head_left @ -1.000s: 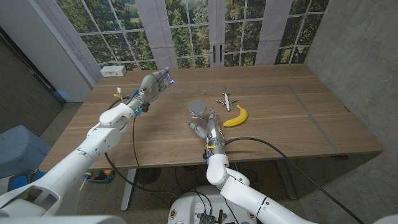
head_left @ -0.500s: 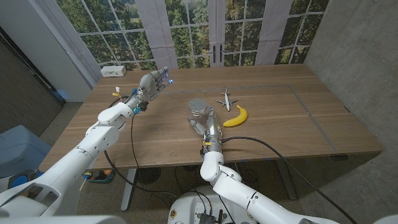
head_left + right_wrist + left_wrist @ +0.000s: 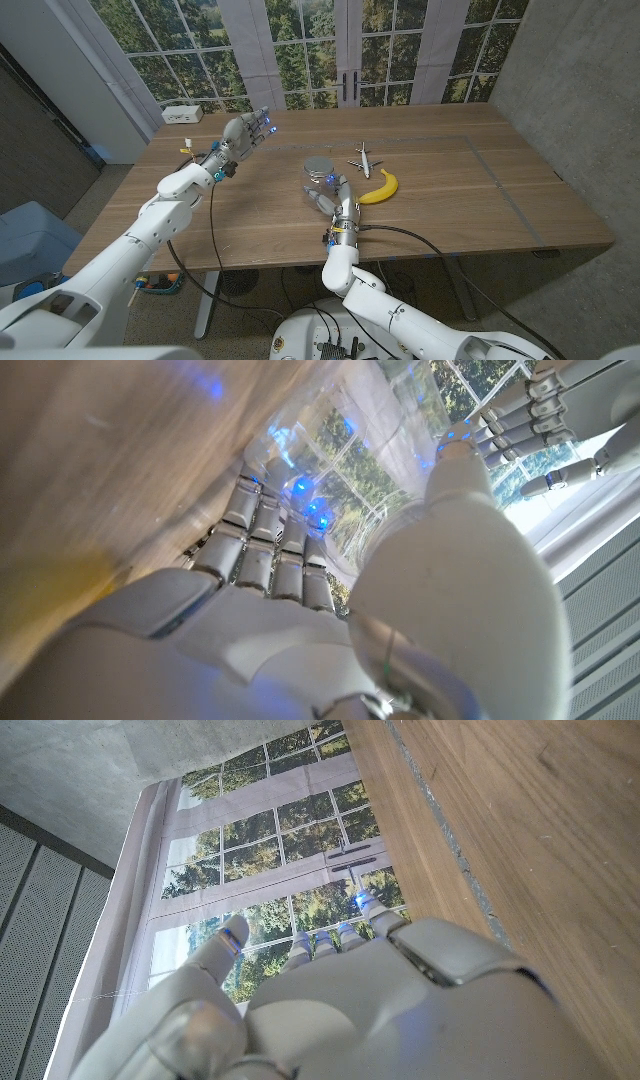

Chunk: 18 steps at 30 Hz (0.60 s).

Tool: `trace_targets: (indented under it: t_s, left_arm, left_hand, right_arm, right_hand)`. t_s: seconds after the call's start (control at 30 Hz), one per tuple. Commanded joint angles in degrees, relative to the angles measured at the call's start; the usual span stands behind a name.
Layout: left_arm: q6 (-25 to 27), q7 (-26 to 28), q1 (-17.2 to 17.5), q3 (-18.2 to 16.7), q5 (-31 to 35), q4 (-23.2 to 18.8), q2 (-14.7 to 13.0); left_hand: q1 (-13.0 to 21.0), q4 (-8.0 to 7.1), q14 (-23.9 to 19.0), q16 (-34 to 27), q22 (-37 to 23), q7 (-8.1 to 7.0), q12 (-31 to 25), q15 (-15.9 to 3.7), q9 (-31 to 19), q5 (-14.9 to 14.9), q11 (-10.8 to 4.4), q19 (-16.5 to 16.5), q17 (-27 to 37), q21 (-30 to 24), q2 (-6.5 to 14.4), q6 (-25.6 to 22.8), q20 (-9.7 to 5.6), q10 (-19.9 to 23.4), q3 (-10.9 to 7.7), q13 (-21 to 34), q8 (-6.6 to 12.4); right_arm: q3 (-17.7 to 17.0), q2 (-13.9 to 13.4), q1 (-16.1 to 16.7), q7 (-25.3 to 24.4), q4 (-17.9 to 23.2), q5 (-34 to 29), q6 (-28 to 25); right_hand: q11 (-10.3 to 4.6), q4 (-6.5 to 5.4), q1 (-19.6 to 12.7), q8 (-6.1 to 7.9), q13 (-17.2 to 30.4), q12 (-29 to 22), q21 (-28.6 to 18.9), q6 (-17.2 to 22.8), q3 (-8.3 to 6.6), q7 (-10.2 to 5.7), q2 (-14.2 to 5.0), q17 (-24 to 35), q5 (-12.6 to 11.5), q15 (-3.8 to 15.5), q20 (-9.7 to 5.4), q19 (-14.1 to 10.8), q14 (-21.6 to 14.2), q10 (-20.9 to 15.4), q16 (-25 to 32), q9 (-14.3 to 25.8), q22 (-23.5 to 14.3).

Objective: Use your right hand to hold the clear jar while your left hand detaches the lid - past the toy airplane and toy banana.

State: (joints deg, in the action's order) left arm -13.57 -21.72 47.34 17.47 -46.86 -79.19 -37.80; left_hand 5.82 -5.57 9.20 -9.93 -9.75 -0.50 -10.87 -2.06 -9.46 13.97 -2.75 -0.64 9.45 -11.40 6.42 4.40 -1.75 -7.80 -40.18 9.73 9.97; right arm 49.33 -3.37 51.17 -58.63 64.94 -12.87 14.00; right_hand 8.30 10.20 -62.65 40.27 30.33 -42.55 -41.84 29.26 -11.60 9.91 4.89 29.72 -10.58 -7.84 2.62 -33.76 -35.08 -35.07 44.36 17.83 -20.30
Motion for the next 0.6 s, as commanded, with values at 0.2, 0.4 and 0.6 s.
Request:
trace_targets:
  t_s: [0.2, 0.4, 0.6]
  left_arm:
    - [0.4, 0.0, -1.9, 1.6, 3.1, -0.5, -0.8]
    - [0.7, 0.8, -2.5, 2.6, 6.5, -2.4, -2.8]
    - [0.0, 2.5, -2.6, 3.2, 10.2, -4.7, -4.6]
  left_hand:
    - [2.1, 7.80, -5.9, -0.8, 0.1, -1.68, -0.4, -0.33, -0.4, -1.8, -0.37, -5.4, 0.0, -0.5, 1.2, -2.2, -2.35, 2.4, 0.35, 0.3, 0.78]
    - [6.2, 15.75, -13.6, -1.3, -0.1, -5.01, -1.3, 1.32, -0.6, -4.0, 0.53, -10.7, 0.3, -0.8, -1.0, -6.0, 2.05, 6.5, 0.09, 0.5, 1.53]
    - [9.0, 16.62, -17.3, -1.6, -0.3, -6.72, -2.3, 1.05, -0.8, -3.8, 0.96, -13.3, 0.5, -1.0, -2.9, -9.7, 3.94, 10.8, 0.03, 0.8, 2.56]
  right_arm:
    - [-1.4, -0.2, -0.9, -4.5, -3.3, -2.9, 6.8]
    - [-2.3, -2.3, -0.4, -5.4, 0.2, -5.3, 4.1]
    - [-3.7, -3.9, 0.3, -5.4, 2.5, -8.8, 1.6]
  right_hand:
    - [-15.25, -0.79, -9.0, 3.56, 6.6, -6.3, -1.7, 23.5, -4.48, -10.81, -10.94, 26.8, 0.2, 20.49, -5.16, -3.5, -18.4, -20.2, 6.2, -1.4, -0.1]
    - [-15.16, -0.60, -9.2, 3.57, 6.3, -5.9, -2.7, 24.9, -4.81, -11.35, -10.06, 27.7, 0.2, 20.48, -5.70, -3.6, -19.4, -21.2, 5.8, -2.5, 0.1]
    - [-14.80, -0.48, -9.3, 3.36, 6.0, -5.3, -3.6, 25.8, -5.03, -11.71, -9.01, 28.7, 0.0, 20.46, -6.00, -3.7, -19.9, -21.8, 5.4, -3.6, 0.3]
